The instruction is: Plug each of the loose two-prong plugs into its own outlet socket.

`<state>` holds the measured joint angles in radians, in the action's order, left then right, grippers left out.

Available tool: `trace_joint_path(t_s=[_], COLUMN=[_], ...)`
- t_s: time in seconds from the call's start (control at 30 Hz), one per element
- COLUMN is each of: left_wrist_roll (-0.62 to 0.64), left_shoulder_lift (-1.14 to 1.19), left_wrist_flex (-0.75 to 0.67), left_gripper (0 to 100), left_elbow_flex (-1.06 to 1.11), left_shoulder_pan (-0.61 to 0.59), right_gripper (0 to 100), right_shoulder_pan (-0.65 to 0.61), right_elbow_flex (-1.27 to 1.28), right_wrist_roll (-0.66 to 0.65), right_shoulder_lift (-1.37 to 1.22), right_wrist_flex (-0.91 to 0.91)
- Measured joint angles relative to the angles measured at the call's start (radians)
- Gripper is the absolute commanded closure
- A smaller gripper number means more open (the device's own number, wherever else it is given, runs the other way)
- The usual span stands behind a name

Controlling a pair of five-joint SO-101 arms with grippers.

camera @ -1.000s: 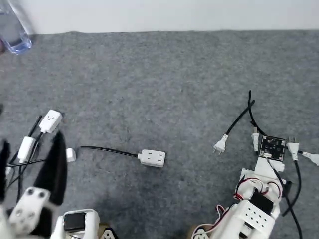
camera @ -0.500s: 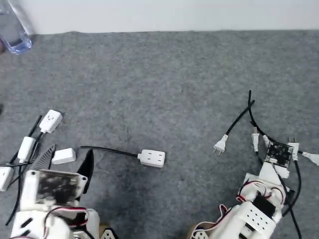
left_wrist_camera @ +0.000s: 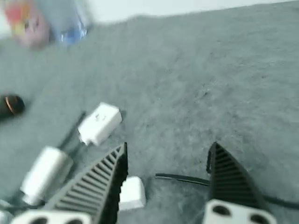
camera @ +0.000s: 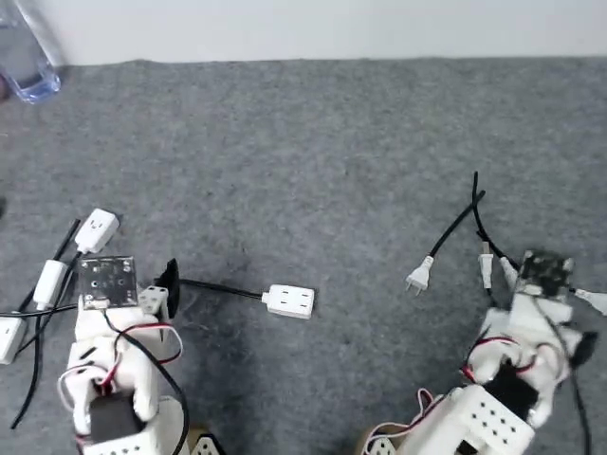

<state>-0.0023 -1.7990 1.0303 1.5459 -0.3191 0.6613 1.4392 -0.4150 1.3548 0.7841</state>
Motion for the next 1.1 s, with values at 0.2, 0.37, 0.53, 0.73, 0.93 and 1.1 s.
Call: trace_joint_path(t_s=[0.2,0.37,0.53,0.73,0.93,1.1], left_wrist_roll=[0.043,0.012,-0.06,-0.068,-0.069,-0.069], left_shoulder_lift=[-0.002,-0.002,-0.002,-0.002,-0.002,-0.002], left_wrist_flex=[-0.132,-0.153,-0.153,-0.153,-0.153,-0.153], left_gripper=[74,74,74,74,74,74], left_elbow_flex=[0.126,0.143,0.143,0.143,0.143,0.143], left_shoulder_pan=[-0.009,-0.009,-0.009,-0.009,-0.009,-0.009], right_gripper=[65.6,65.6,65.6,65.6,65.6,65.6], right_shoulder_pan=[-0.218,-0.437,-0.598,-0.664,-0.582,-0.381], right_elbow_flex=[-0.353,-0.586,-0.773,-0.99,-1.134,-1.215], right_wrist_roll=[-0.16,-0.259,-0.399,-0.647,-0.937,-1.172], right_shoulder_lift=[0.095,0.029,-0.207,-0.555,-0.867,-1.112], right_wrist_flex=[0.344,0.566,0.752,0.93,0.962,0.962])
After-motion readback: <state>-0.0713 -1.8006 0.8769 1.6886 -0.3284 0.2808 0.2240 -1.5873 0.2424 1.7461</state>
